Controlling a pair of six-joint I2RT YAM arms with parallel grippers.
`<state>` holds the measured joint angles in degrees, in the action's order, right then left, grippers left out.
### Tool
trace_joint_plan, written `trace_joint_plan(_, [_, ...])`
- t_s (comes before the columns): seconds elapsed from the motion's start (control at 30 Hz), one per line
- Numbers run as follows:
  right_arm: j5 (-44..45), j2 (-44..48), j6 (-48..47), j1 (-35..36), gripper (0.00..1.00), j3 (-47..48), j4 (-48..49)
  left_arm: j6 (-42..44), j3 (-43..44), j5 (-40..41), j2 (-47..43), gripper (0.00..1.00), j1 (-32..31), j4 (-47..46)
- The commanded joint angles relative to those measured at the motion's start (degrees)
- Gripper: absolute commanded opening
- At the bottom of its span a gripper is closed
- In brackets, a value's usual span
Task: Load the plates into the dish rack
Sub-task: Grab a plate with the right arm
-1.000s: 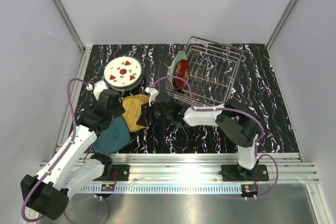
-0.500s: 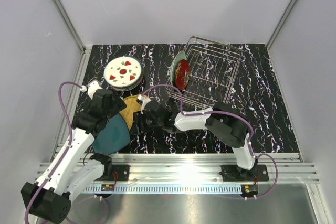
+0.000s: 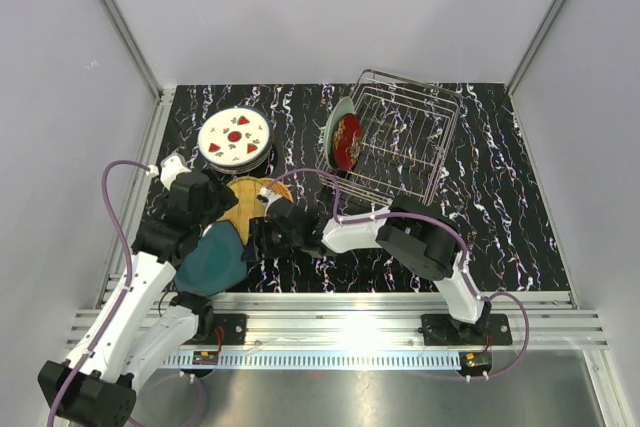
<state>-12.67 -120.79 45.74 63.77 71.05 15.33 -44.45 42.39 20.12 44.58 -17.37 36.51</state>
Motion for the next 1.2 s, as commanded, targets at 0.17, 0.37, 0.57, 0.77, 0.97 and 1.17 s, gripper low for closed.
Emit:
trace_joint_plan(0.17, [-0.4,-2.4,4.7,1.8,0.56,2.9,2.6,0.3,1.1,0.7,-1.8,0.81,0.4,-1.0])
trace_joint_plan(0.37, [0.3,-3.4,7.1,2.8,0.55,3.0,2.9,0.3,0.9,0.5,-2.2,0.82,0.5,-1.1])
trace_joint_plan(0.57, [1.2,-4.4,11.4,3.0,0.51,1.6,4.0,0.2,0.9,0.3,-2.3,0.82,0.4,-1.2])
trace_joint_plan(0.77, [2.3,-4.5,13.6,2.9,0.41,0.8,4.4,0.0,0.9,0.0,-2.5,0.82,0.6,-1.3])
trace_joint_plan(0.97, [4.2,-1.6,13.7,2.9,0.18,-0.6,3.9,0.1,1.2,0.3,-2.7,0.83,0.7,-1.0])
trace_joint_plan(1.17, [5.2,2.6,12.4,2.9,0.08,-0.6,2.2,0.2,2.3,0.8,-3.4,0.83,0.8,0.0])
